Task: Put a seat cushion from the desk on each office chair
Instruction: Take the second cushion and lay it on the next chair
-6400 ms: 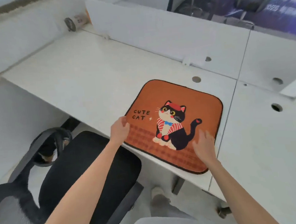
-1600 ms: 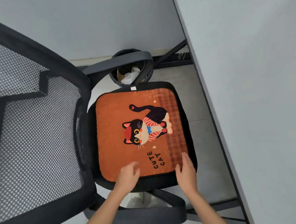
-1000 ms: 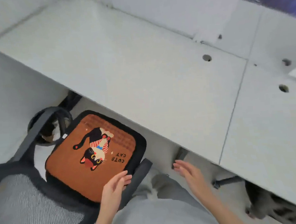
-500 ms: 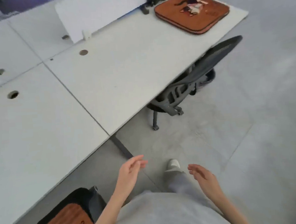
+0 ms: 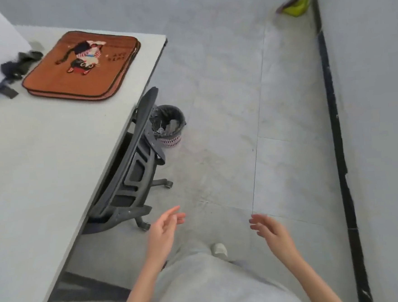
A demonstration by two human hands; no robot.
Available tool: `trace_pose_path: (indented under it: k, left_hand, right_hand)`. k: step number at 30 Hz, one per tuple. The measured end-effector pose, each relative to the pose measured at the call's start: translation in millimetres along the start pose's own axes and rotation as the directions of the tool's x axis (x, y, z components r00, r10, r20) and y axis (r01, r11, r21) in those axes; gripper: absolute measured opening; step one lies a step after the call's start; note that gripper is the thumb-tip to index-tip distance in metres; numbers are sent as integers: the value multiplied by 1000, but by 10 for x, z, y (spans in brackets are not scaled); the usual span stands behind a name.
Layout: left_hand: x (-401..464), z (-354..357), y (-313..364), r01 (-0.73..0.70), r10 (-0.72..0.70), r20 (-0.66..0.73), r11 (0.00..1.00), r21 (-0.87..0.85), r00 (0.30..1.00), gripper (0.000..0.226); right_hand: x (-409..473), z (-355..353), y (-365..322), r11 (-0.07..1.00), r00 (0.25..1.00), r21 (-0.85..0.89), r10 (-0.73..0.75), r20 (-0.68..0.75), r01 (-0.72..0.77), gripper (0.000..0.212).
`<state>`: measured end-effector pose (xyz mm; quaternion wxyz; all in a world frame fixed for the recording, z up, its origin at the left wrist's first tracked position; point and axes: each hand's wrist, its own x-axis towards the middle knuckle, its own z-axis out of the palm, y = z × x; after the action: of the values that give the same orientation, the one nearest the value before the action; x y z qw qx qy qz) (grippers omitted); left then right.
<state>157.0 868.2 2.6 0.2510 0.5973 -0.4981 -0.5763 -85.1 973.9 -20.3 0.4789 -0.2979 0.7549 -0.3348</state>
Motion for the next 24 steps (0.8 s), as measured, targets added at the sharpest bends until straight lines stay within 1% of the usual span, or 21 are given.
trace_pose_path:
  k: [4, 7, 9, 12, 16, 20, 22, 24]
  left_hand:
    - [602, 226, 266, 29, -28, -11, 998, 51, 1000, 22]
    - [1225, 393, 507, 26, -24, -38, 998, 53, 999, 23]
    - [1742, 567, 747, 6, -4, -33, 999, 43, 999, 23]
    - [2532, 851, 1163, -25, 25, -15, 1000, 19, 1000, 24]
    - [3636, 1286, 1999, -101, 101, 69, 995, 6, 993, 26]
    - [4630, 1599, 2931, -195, 192, 125, 981, 7, 973, 24]
    - [5141, 1706, 3296, -225, 223, 121, 974, 3, 967, 25]
    - [5627, 1795, 3562, -238, 237, 96, 971, 5, 967, 25]
  right_hand:
    - [906, -336, -778, 979, 989, 152, -126, -77, 136, 28]
    - [1626, -531, -1258, 959, 973, 180, -199, -116, 218, 28]
    - [2144, -664, -1493, 956, 966, 161, -225, -127, 244, 30]
    - [2810, -822, -1698, 974, 975, 88, -198, -100, 207, 32]
    - [3566, -1181, -1897, 992, 988, 20, -119, -102, 122, 36]
    - [4238, -1617, -2151, 995, 979, 84, -35, -203, 53, 34]
    - [4647, -1791, -2273, 990, 969, 134, 0, -246, 34, 35]
    - [5128, -1936, -2440, 988, 967, 153, 26, -252, 13, 37]
